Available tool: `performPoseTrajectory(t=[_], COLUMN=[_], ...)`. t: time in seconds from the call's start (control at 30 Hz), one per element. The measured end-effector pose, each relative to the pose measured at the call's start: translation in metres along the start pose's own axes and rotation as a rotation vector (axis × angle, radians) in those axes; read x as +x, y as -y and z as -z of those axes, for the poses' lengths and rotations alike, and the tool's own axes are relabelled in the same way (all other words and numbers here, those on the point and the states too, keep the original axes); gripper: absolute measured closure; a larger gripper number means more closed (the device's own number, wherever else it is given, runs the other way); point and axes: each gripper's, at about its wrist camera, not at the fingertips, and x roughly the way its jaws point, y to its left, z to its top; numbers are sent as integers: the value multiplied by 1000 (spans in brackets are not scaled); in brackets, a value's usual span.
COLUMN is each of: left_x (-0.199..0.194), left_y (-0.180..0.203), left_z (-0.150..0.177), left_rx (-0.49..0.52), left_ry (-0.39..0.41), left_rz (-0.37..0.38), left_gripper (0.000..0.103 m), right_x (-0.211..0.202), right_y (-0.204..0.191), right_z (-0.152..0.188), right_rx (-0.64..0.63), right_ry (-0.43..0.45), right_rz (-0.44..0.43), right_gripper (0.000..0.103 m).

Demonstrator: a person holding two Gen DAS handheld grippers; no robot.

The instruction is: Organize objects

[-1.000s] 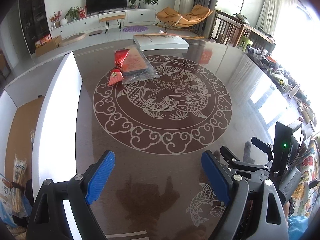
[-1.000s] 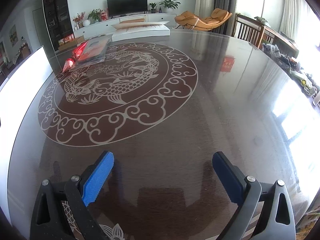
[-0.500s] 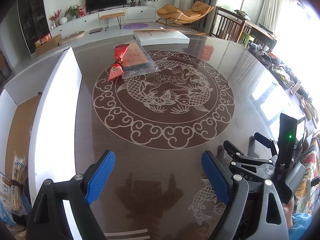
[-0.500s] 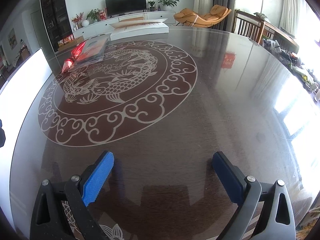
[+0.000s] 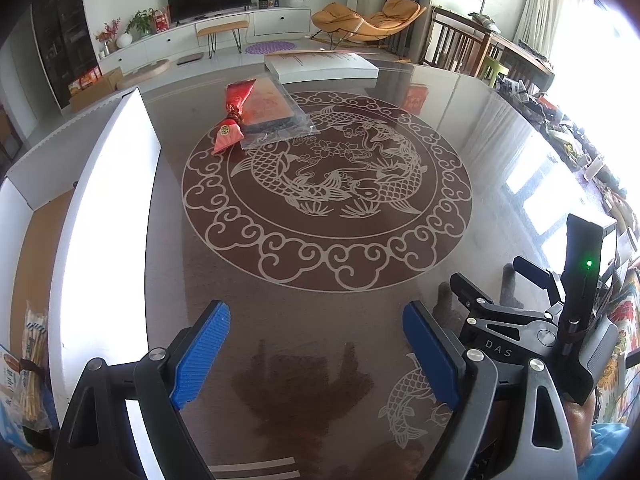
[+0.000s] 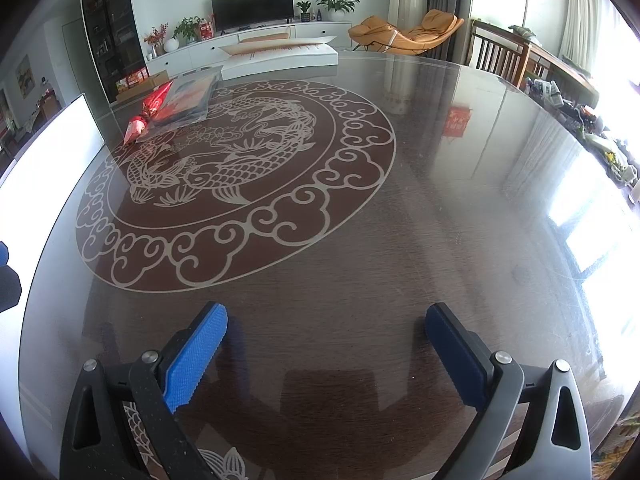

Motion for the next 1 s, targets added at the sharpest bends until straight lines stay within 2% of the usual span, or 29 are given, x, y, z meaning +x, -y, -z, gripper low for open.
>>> performPoseTrajectory(t=[0.17, 0.27, 0.47, 0.57, 0.67, 0.77, 0.9, 1.0], left_x=[1, 0, 2, 12, 32, 66, 122, 150], left_y=[0, -1, -15, -29, -46, -62, -80, -97], left_z=[-3, -16, -78, -118, -153, -180, -201, -207], left_rx=[12, 32, 26, 29, 15, 4, -23, -90], left_ry=[0, 3, 18, 52, 66, 32, -42, -64], left_rz=[-3, -4, 57, 13, -40, -89, -143, -146], left_gripper=[15, 15, 15, 15, 15, 15, 15, 15], right_x=[0, 0, 0, 0, 0, 0, 0, 1], right_y=[0, 0, 0, 0, 0, -1, -2, -2], right_z=[0, 0, 0, 0, 1, 1, 2, 3], right_rx=[0, 0, 0, -1, -2, -2, -5, -8], right_ry=[0, 0, 0, -1, -1, -2, -4, -5], right_rz=[0, 0, 0, 1, 0, 0, 0, -7], right_gripper=[3, 3, 3, 2, 2, 2, 1, 0])
